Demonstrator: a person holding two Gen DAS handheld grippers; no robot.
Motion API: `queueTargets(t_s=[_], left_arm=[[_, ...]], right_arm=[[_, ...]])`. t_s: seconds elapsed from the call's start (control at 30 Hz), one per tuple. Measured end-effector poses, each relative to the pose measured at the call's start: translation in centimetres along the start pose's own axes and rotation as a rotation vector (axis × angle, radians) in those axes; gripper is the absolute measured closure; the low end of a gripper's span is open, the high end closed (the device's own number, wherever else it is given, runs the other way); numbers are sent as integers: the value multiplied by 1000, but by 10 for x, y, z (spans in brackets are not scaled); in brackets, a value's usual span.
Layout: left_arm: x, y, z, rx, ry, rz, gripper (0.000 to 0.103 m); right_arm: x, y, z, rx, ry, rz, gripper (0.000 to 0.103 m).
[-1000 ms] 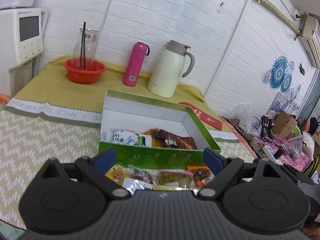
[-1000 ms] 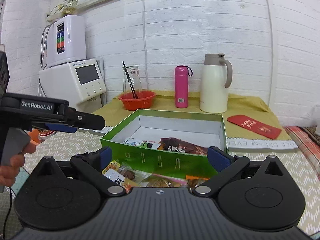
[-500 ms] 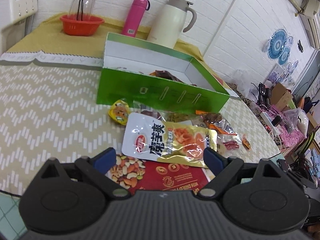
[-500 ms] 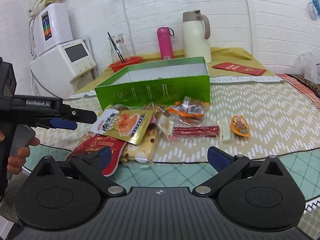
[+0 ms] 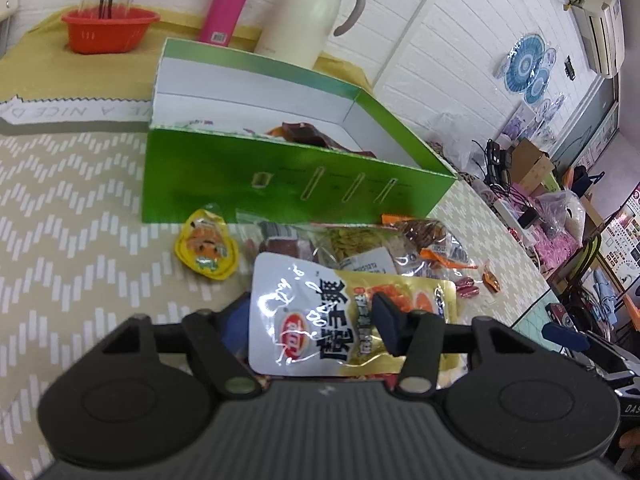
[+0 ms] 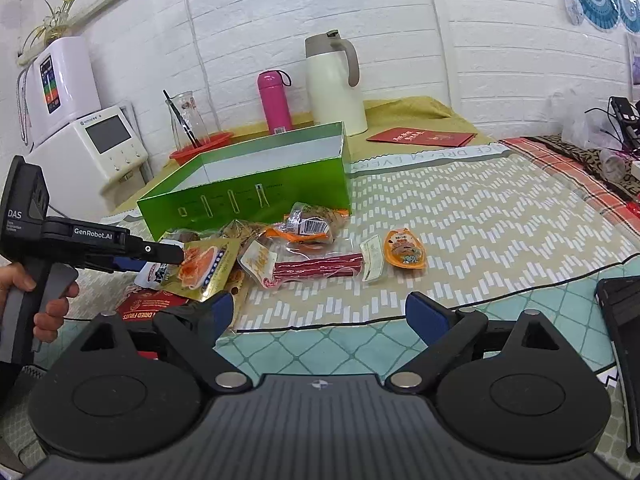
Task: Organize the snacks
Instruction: 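Reach both grippers toward the yellow konjac snack packet, then grasp the yellow konjac packet with the right gripper while the left grasps a clear bag of brown snack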
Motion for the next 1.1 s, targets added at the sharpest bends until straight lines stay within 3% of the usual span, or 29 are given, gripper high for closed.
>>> queueTargets(t_s=[0.1,0.37,0.43,0.47,0.6,0.8,0.9,1.03,1.1], left_arm=[[12,3,8,-25,-8,12,65],[43,31,38,-80,66,-23,65],[51,38,44,-113,43,-28,54],[58,38,45,-123,22,-12,36],[71,25,54,-140,88,31,32],[53,21,62,-70,147,-21,32],[63,29,61,-65,125,-3,32],[78,36,50,-48,66,7,32],[83,38,45,-36,54,8,32]], right_arm=[[-5,1,-2,-6,-15,-17,0],[-11,5,-8,17,-46,-49,0],[-11,6,-7,16,-45,-54,0],[-11,6,-7,17,-46,-57,0],[-6,7,-12,35,-73,-66,0],[-8,8,-44,212,-216,-76,0],[-24,6,-60,355,-327,-116,0],[-55,7,-69,491,-354,-185,0],[-66,6,-67,487,-347,-225,0]])
Point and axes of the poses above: each gripper's, at about its wrist camera, not at the fingertips, and x roughly against the way its jaws point, z to its right, y to its underside, the point moved 4 cm from there along -x, roughly the way its jaws point, and after that the axes turned 7 degrees about -x, right-handed, at the moved point
